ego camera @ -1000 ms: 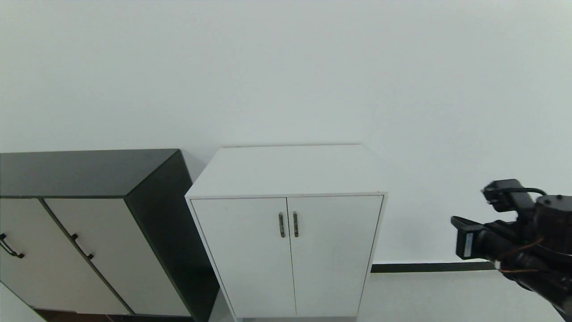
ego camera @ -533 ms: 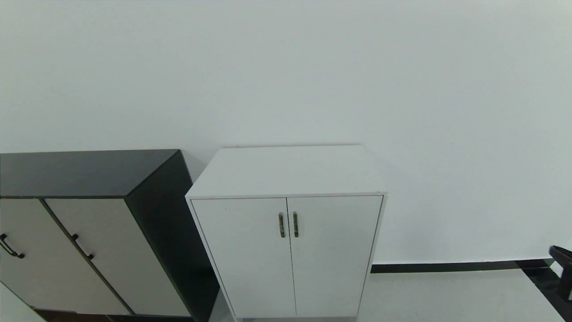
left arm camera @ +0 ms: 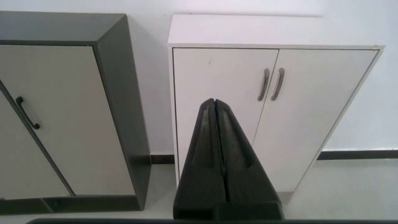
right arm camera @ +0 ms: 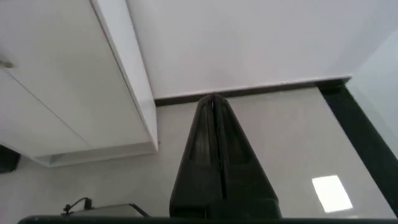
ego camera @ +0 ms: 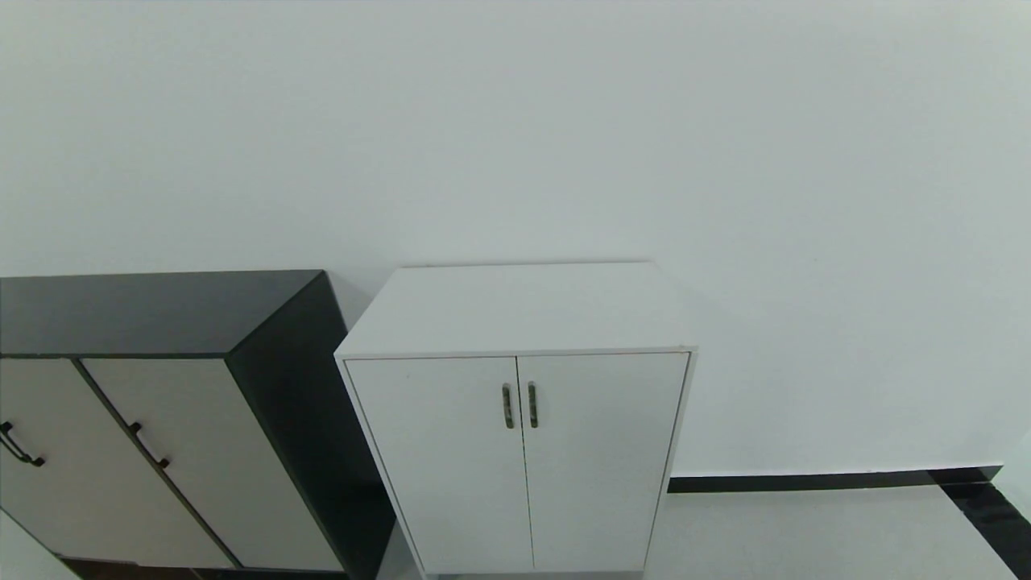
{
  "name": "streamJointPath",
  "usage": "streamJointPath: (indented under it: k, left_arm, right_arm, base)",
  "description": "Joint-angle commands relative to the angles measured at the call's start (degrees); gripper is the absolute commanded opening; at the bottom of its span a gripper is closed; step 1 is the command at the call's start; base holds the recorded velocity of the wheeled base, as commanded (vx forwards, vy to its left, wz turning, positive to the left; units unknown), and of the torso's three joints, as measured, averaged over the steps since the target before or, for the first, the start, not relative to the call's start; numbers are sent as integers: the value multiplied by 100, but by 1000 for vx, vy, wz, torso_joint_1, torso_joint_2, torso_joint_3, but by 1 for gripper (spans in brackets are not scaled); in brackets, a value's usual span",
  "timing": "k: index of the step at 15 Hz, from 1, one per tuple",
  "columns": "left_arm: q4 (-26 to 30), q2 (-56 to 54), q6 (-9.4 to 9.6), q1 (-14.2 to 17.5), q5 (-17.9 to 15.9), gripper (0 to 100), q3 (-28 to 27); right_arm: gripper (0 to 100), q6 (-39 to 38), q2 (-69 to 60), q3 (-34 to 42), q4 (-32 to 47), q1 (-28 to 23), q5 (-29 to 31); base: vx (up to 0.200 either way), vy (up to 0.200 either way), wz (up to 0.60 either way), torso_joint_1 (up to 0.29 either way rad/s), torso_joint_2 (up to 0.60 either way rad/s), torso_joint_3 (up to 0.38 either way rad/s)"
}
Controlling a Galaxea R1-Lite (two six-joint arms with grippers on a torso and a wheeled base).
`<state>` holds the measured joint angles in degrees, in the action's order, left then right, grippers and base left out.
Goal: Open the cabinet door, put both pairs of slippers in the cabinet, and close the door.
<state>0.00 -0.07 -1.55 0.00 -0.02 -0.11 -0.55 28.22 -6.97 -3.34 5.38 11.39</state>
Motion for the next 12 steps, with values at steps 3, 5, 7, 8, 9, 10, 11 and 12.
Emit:
streamJointPath:
  k: [3, 5, 7, 8, 9, 10, 11, 12]
  left_arm:
    - [0, 7, 5, 0, -6, 0, 2]
    - [0, 7, 5, 0, -6, 0, -7]
    - [0, 7, 5, 0, -6, 0, -7]
    - [0, 7, 5, 0, -6, 0, -7]
    - [0, 7, 14, 0, -6, 0, 2]
    - [0, 7, 14, 0, -6, 0, -7]
    - [0, 7, 23, 0, -6, 0, 2]
    - [0, 7, 23, 0, -6, 0, -7]
  right_arm:
    - [0, -7, -1688, 434, 606, 7, -752]
    - [0, -7, -1952, 434, 606, 157, -840]
    - [0, -15, -2277, 442, 606, 798, -910]
    - [0, 11, -2277, 671, 413, 825, -963]
    - [0, 20, -2277, 680, 325, 825, -989]
    - [0, 20, -2277, 689, 360, 833, -998]
    - [0, 20, -2242, 680, 360, 798, -998]
    - [0, 20, -2154, 680, 360, 526, -998]
  base:
    - [0, 0, 0, 0, 0, 0]
    - [0, 0, 0, 0, 0, 0]
    - [0, 0, 0, 0, 0, 0]
    - [0, 0, 0, 0, 0, 0]
    - [0, 0, 0, 0, 0, 0]
    - [0, 0, 0, 0, 0, 0]
    - [0, 0, 0, 0, 0, 0]
    - [0, 0, 0, 0, 0, 0]
